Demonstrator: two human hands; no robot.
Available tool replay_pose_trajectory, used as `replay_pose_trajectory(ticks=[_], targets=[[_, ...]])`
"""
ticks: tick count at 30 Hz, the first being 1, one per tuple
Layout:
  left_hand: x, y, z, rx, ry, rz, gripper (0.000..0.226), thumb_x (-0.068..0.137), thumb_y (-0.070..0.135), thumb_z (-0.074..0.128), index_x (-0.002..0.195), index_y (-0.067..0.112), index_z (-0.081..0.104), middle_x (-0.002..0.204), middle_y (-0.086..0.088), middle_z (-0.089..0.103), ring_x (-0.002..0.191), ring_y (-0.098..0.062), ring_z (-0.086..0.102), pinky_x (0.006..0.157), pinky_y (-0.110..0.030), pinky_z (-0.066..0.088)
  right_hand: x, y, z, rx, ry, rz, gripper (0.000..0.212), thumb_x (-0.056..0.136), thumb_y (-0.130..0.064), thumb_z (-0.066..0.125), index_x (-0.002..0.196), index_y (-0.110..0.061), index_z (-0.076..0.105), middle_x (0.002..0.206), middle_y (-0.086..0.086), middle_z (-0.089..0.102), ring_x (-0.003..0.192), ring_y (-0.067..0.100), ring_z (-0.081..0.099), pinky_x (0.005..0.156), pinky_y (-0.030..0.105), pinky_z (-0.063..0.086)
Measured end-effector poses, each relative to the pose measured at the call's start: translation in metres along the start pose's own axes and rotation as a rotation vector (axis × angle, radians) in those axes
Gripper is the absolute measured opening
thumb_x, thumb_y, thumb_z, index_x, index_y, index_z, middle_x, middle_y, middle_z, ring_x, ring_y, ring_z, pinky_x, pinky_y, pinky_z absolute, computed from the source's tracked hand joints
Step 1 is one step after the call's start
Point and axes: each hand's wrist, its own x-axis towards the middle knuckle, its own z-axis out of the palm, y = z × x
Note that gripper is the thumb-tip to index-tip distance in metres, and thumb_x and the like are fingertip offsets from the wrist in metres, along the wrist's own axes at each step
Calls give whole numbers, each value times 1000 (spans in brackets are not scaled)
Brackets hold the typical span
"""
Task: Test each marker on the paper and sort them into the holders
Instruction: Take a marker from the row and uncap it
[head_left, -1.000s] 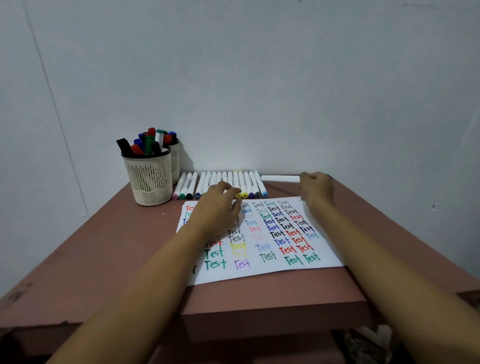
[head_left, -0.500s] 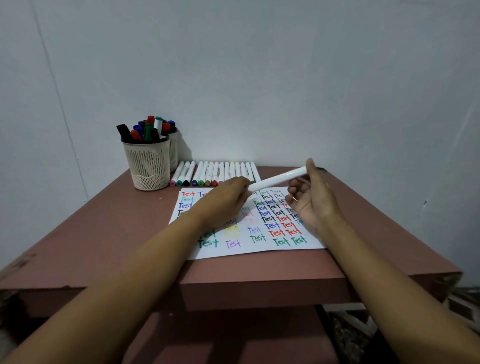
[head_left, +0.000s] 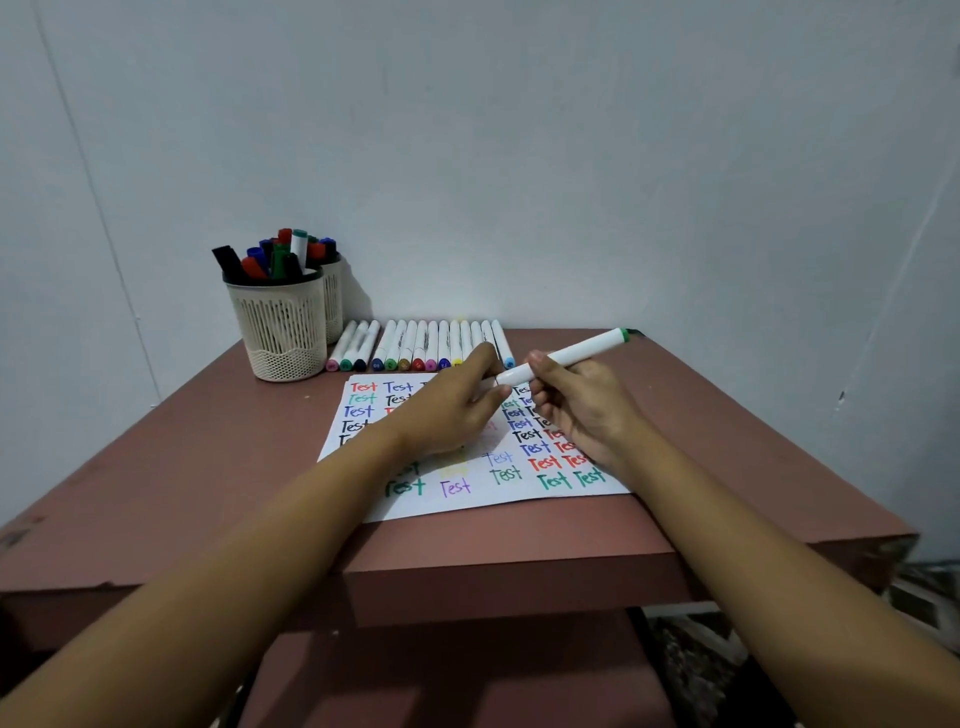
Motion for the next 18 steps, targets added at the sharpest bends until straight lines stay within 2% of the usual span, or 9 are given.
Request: replay_pose_trajectory(ticks=[3,5,10,14,18], targets=[[0,-1,0,-33,7,-11,15,96,21,47,86,21,36,69,-6,47,57,-16,36,54,-26,29,-1,-2,0,23,-6,-5,15,92,-11,57,79,-5,60,55,1,52,49,6,49,47,14,43],[0,0,0,-51,18,-24,13,95,21,48,88,20,38,71,-9,50,57,-16,36,54,-24,28,-1,-3,1,23,-7,-6,15,92,-11,57,79,-5,60,55,1,52,49,6,48,48,14,43],[1,2,0,-62,49,-35,21,95,22,50,81,29,37,61,7,44,54,-11,35,50,-18,27,-1,-2,1,30,-4,-3,14,93,-12,57,81,-4,59,55,1,52,51,6,48,48,15,43],[-1,1,-2,-48,105,-61,11,92,31,54,90,22,47,64,4,49,56,-12,39,54,-24,31,-2,-3,-1,57,-14,-25,12,93,-12,56,85,-5,62,58,1,52,53,6,48,50,15,43],[-1,1,-3,-27,162,-96,26,87,38,59,104,20,54,73,2,57,60,-13,44,60,-28,36,-5,-6,2,61,40,-38,16,94,-16,56,83,-6,60,57,1,51,53,10,46,47,16,42]])
